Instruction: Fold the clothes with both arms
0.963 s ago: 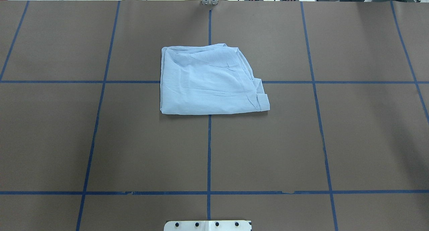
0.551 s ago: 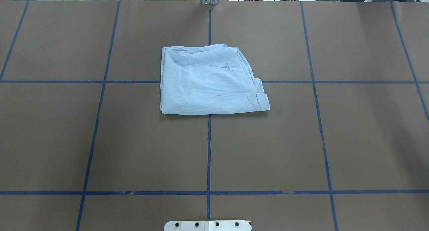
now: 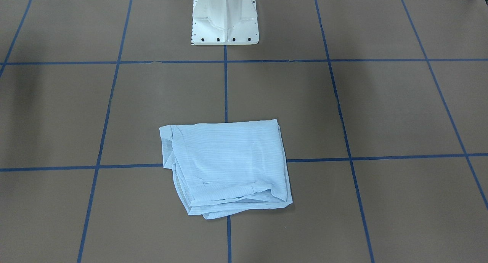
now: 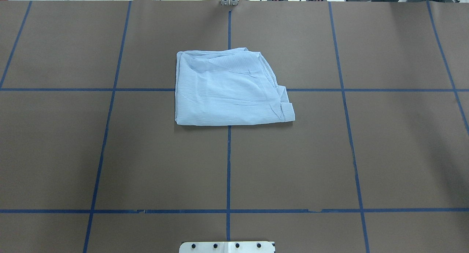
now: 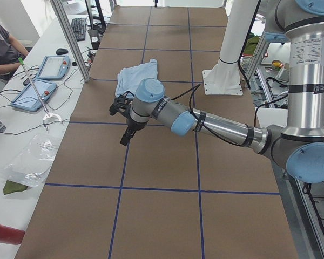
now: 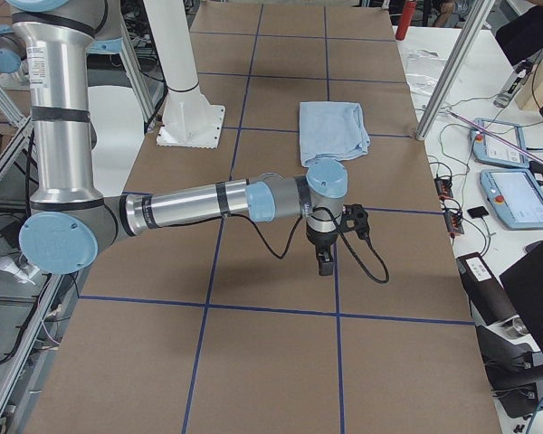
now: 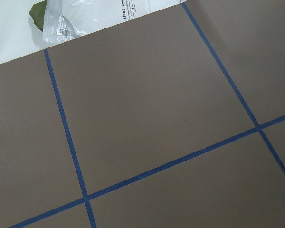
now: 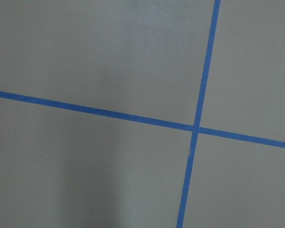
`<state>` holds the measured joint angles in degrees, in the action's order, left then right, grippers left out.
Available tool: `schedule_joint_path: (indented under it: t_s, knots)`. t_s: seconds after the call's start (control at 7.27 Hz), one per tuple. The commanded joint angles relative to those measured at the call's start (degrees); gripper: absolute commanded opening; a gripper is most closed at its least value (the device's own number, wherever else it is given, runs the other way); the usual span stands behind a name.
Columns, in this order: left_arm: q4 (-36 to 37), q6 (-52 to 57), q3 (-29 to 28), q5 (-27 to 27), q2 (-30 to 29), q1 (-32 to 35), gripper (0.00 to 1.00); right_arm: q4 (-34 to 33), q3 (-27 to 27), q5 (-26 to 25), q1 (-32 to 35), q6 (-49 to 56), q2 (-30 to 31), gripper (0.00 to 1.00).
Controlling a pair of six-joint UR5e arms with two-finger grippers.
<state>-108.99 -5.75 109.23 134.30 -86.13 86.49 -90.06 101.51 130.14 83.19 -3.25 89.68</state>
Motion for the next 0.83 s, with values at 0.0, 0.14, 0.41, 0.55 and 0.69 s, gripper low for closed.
schedule_joint_path:
  t_s: [0.0,0.14,0.41,0.55,0.69]
  knots:
    - [-0.08,-0.05,-0.16,-0.26,0.0,0.0,1.0,-0.03,0.0,-0.68,-0.13,0.0,-0.03,1.0]
    - [-0.17,-0.05,-0.85,-0.26,0.0,-0.09,1.0,-0.03,0.0,-0.68,-0.22,0.0,0.06,1.0]
    - [-0.35,0.04,-2.52,-0.7,-0.17,-0.09,1.0,-0.03,-0.53,-0.68,-0.75,-0.17,0.06,1.0]
    - [-0.43,0.04,-3.14,-2.27,-0.61,-0.09,1.0,-0.03,-0.44,-0.68,-1.01,-0.44,0.06,1.0]
    - [-0.44,0.04,-2.88,-2.46,-0.61,-0.09,1.0,-0.03,-0.53,-0.68,-1.01,-0.53,0.23,1.0]
